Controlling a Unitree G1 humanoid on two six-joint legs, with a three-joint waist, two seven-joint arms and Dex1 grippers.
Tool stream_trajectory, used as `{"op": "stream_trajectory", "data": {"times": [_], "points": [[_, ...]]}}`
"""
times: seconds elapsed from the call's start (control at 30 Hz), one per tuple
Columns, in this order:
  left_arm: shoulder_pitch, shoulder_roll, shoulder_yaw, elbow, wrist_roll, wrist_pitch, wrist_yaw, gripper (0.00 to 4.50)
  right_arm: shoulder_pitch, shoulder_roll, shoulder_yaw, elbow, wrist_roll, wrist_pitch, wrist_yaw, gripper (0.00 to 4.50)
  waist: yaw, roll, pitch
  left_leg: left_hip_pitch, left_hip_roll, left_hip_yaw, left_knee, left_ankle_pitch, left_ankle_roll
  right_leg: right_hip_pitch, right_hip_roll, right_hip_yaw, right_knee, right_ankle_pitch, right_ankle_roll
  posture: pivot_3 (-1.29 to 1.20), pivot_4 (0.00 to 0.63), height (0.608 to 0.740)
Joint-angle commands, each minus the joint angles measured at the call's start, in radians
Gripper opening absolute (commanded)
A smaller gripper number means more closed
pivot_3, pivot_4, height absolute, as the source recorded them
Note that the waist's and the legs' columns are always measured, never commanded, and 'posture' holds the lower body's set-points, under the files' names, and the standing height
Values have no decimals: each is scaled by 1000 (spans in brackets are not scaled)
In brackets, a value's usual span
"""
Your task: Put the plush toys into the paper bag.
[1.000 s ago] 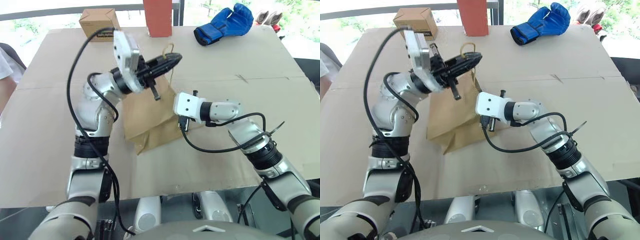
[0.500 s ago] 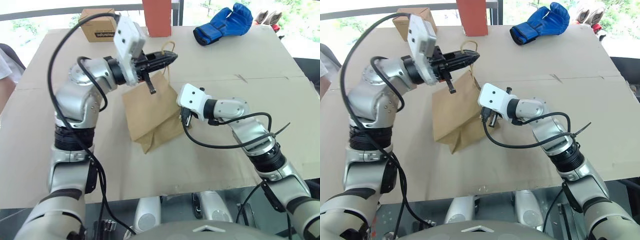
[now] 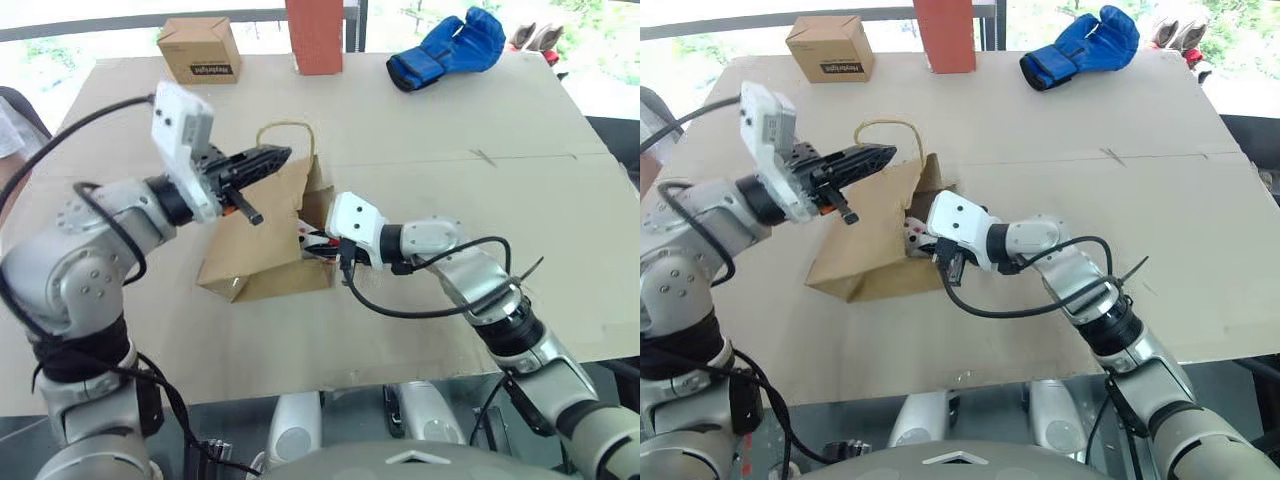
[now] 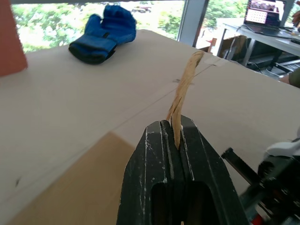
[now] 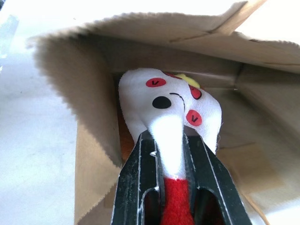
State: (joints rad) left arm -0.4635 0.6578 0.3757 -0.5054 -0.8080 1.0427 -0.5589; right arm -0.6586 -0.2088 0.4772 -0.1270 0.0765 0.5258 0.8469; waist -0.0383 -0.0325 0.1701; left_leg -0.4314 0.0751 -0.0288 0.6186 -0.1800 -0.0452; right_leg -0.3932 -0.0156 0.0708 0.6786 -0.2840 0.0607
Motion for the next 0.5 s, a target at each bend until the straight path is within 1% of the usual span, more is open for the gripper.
{"op": "stream_trajectory", "data": {"times": [0.03,0.17,0.23,0.3,0.33,0.4,0.47,0.5], "points": [[25,-81,58,-103,-85,-67,68,0,-90,70,35,167,-23,-185,29,23,0,-1,0,0,0,0,0,0,0,0,0,0,0,0,0,0,150,740],[64,-155,54,-164,-152,-130,97,0,-161,172,42,398,-50,-346,26,23,-3,-1,-1,0,0,-1,0,1,-1,0,0,0,0,0,0,0,150,740],[90,-183,41,-185,-164,-172,96,0,-191,205,54,509,-79,-441,25,23,-3,-1,-1,0,0,-1,0,1,-1,0,0,0,0,0,0,0,150,740],[111,-215,28,-193,-156,-229,101,0,-200,245,35,571,-63,-481,36,23,-2,-1,-1,0,0,-1,-1,1,-1,0,0,0,0,0,0,0,150,740],[119,-220,25,-196,-157,-245,105,0,-200,256,28,586,-57,-491,40,23,-1,-1,-1,0,0,-1,-1,1,-1,0,0,0,0,0,0,0,150,740],[127,-288,-7,-197,-135,-322,126,0,-164,289,-13,575,14,-472,75,23,0,-1,-1,0,0,-2,-1,1,-1,0,0,-1,0,0,-1,0,150,740],[136,-350,-39,-194,-129,-386,126,0,-119,269,-40,495,51,-425,96,23,3,-2,-1,0,0,-2,0,1,-1,1,0,-1,0,0,0,0,150,740],[140,-365,-48,-193,-131,-402,130,0,-105,256,-49,458,60,-402,99,23,5,-2,-1,0,-1,-2,0,1,-1,1,0,-1,-1,0,0,0,150,740]]}}
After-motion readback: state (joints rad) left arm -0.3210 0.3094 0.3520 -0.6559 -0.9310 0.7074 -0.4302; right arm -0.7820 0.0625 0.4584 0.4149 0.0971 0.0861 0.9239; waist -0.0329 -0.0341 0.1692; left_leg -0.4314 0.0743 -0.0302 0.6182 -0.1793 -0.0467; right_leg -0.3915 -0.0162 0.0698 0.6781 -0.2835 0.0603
